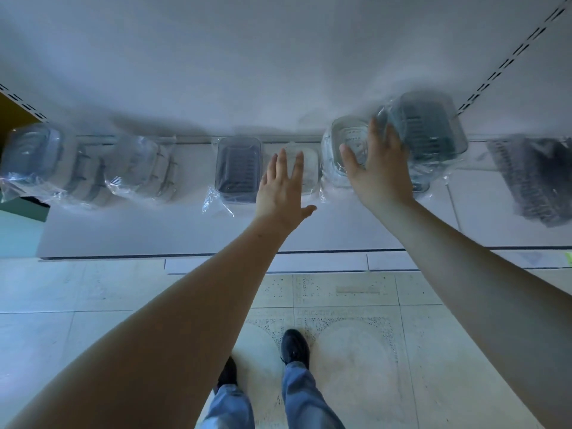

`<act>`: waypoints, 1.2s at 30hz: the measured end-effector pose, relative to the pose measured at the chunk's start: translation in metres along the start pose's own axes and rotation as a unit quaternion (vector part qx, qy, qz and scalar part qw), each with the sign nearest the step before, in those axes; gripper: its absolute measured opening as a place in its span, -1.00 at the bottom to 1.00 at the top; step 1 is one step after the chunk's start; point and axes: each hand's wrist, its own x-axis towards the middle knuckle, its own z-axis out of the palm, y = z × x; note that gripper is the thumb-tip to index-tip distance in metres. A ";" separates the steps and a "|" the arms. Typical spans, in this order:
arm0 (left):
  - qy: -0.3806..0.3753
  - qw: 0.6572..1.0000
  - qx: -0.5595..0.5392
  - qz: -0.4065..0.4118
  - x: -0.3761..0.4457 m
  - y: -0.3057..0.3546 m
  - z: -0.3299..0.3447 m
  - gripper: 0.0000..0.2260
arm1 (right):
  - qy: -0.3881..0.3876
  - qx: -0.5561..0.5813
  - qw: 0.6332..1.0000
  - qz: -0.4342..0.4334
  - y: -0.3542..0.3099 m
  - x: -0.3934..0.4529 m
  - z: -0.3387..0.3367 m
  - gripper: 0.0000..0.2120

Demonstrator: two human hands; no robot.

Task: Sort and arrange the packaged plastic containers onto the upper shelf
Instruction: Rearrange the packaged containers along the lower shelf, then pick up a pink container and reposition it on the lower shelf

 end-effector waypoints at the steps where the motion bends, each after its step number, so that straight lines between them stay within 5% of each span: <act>1: 0.016 1.000 -0.024 -0.006 -0.013 0.002 -0.009 -0.02 | 0.008 0.000 1.000 -0.011 -0.007 -0.009 -0.006 -0.28; 10: 0.130 0.963 -0.237 0.000 -0.137 0.030 -0.108 -0.19 | 0.164 0.070 0.964 -0.199 -0.093 -0.128 -0.094 -0.56; 17: 0.233 0.935 -0.243 0.109 -0.200 0.037 -0.198 -0.41 | 0.279 0.061 0.908 -0.308 -0.154 -0.180 -0.209 -0.62; 27: 0.298 0.878 -0.288 0.241 -0.226 0.106 -0.299 -0.65 | 0.430 0.045 0.882 -0.188 -0.161 -0.178 -0.353 -0.65; 32: 0.357 0.854 -0.276 0.260 -0.205 0.146 -0.329 -0.71 | 0.426 0.072 0.897 -0.092 -0.108 -0.154 -0.392 -0.63; 36: 0.376 0.851 -0.272 0.246 -0.171 0.182 -0.341 -0.71 | 0.342 0.131 0.930 0.017 -0.050 -0.117 -0.406 -0.56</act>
